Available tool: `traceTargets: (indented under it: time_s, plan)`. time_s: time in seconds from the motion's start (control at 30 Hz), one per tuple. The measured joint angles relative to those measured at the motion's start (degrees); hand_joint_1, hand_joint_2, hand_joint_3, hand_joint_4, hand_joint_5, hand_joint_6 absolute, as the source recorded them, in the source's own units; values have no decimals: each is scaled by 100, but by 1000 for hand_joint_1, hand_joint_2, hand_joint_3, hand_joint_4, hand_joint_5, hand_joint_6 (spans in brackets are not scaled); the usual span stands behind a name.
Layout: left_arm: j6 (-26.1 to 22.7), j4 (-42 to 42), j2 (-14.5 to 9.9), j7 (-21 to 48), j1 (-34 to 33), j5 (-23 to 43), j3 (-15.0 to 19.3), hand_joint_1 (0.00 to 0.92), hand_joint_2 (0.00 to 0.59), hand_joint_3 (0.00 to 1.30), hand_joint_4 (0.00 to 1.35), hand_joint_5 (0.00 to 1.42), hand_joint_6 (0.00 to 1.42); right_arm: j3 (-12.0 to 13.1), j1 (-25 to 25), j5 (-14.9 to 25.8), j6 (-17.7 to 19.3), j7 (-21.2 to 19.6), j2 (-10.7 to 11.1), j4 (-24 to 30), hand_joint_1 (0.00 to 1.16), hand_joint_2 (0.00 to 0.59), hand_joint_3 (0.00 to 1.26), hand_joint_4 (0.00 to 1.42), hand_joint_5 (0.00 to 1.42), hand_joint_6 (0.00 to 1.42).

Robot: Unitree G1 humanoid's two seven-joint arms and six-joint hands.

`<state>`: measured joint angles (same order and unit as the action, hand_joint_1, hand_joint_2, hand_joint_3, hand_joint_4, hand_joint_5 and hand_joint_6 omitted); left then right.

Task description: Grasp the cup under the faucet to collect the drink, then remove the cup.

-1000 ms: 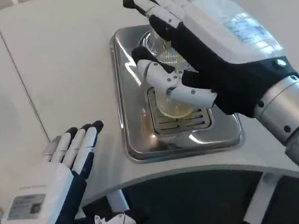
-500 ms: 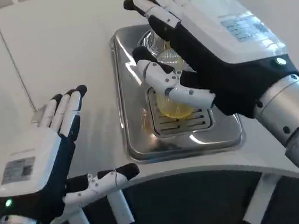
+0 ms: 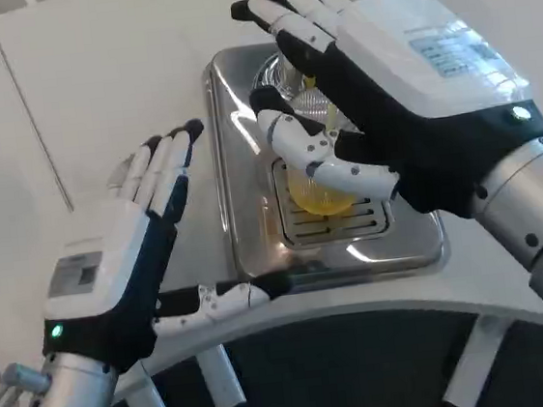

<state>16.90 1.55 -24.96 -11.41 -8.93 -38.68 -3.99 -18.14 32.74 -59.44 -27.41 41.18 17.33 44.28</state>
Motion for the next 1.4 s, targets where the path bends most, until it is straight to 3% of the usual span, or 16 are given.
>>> traceTargets:
  time_s: [0.57, 0.73, 0.87, 1.07, 1.27, 1.4]
  plan:
    - [-7, -590, 356, -7, -564, 78, -316, 208, 12, 0, 0, 32, 53, 271, -59, 53, 93, 85, -311, -17, 0, 556, 64, 0, 1, 18]
    - [-2, -696, 351, -7, -692, 74, -384, 208, 12, 0, 0, 36, 55, 587, -293, 403, -108, -117, -716, 26, 0, 564, 16, 0, 0, 0]
    - [38, -813, 313, -7, -713, 84, -389, 208, 11, 0, 0, 38, 56, 874, -684, 764, -261, -756, -1227, 122, 0, 565, 0, 0, 0, 0]
    - [58, -843, 265, -7, -695, 105, -388, 200, 18, 0, 0, 47, 65, 1043, -1234, 1268, -189, -1526, -1693, 377, 0, 559, 3, 0, 0, 8]
    - [112, -978, 267, -15, -756, 199, -419, 196, 19, 0, 0, 71, 93, 1208, -1951, 1471, -155, -1850, -1768, 1046, 0, 542, 24, 0, 29, 66]
    - [166, -1155, 270, -17, -946, 233, -452, 196, 18, 0, 0, 95, 108, 1592, -2849, 1764, 443, -1854, -1494, 1489, 0, 541, 44, 0, 47, 94]
